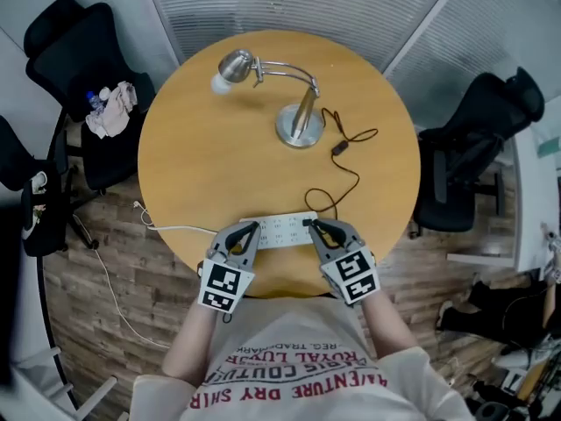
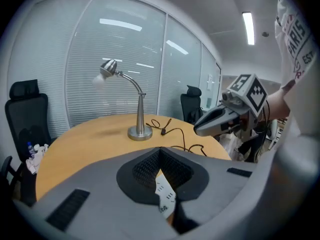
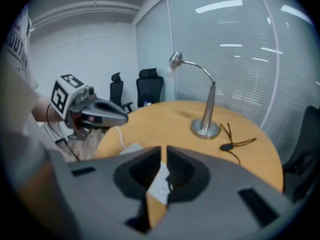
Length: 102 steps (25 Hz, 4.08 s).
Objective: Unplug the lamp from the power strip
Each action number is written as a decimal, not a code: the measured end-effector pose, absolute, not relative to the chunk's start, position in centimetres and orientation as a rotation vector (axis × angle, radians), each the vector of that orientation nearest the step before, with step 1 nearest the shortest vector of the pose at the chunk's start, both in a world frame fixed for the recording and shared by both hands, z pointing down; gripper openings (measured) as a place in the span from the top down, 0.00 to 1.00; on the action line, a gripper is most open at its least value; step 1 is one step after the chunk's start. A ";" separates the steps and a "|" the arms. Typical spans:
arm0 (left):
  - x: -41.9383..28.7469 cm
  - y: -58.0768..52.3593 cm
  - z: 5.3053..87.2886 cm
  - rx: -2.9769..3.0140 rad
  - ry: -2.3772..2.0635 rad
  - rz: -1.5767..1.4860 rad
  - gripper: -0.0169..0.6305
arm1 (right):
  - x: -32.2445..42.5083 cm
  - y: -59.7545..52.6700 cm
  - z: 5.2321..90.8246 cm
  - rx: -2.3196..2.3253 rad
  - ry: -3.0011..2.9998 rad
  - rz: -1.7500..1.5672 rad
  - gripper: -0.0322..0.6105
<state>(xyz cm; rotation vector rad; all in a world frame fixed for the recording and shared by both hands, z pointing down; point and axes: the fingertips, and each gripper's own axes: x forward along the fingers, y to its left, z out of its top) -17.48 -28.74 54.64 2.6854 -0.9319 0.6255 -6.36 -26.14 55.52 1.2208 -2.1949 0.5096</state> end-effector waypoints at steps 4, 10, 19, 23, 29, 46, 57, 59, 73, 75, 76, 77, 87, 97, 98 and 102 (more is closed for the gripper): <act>-15.9 -28.3 59.1 2.666 -0.837 0.755 0.93 | -5.7 -26.2 57.7 1.146 -2.163 0.553 0.82; -12.4 -27.1 64.6 2.662 -0.680 0.985 0.93 | -5.4 -25.7 61.6 0.942 -2.094 0.513 0.70; -10.0 -26.6 68.4 2.609 -0.642 1.121 0.93 | -5.1 -25.1 66.2 0.697 -1.971 0.374 0.69; -10.2 -26.6 69.3 2.565 -0.669 1.114 0.93 | -5.3 -25.7 66.8 0.619 -1.955 0.325 0.69; -10.1 -26.6 69.4 2.557 -0.651 1.105 0.93 | -5.5 -25.7 67.9 0.469 -1.902 0.230 0.79; -9.9 -26.6 69.5 2.573 -0.616 1.114 0.93 | -5.6 -25.5 69.1 0.234 -1.781 0.128 0.83; -9.7 -26.8 69.4 2.547 -0.582 1.089 0.93 | -5.5 -25.4 68.3 0.227 -1.779 0.108 0.84; -9.6 -26.9 69.3 2.540 -0.565 1.086 0.93 | -5.3 -25.4 68.2 0.228 -1.773 0.111 0.84; -9.5 -26.9 69.7 2.604 -0.592 1.148 0.93 | -3.8 -27.6 60.2 0.365 -1.830 0.118 0.84; -9.5 -26.9 69.8 2.594 -0.581 1.144 0.93 | -3.7 -27.0 60.0 0.421 -1.863 0.162 0.84; -9.6 -26.9 69.8 2.591 -0.578 1.142 0.93 | -3.7 -26.8 59.7 0.453 -1.884 0.186 0.84; -9.6 -26.7 69.7 2.593 -0.580 1.141 0.93 | -3.7 -26.6 59.4 0.484 -1.905 0.210 0.84; -9.8 -25.9 69.6 2.607 -0.625 1.216 0.93 | -3.1 -27.6 54.6 0.946 -2.157 0.309 0.84; -10.4 -30.7 55.3 2.726 -0.975 0.700 0.93 | -2.2 -29.0 48.1 1.323 -2.366 0.272 0.84; -10.7 -31.1 53.4 2.757 -1.025 0.632 0.93 | -2.2 -29.0 47.5 1.346 -2.386 0.269 0.84; -12.2 -31.7 47.0 2.846 -1.167 0.403 0.93 | -2.1 -28.9 45.3 1.416 -2.451 0.228 0.84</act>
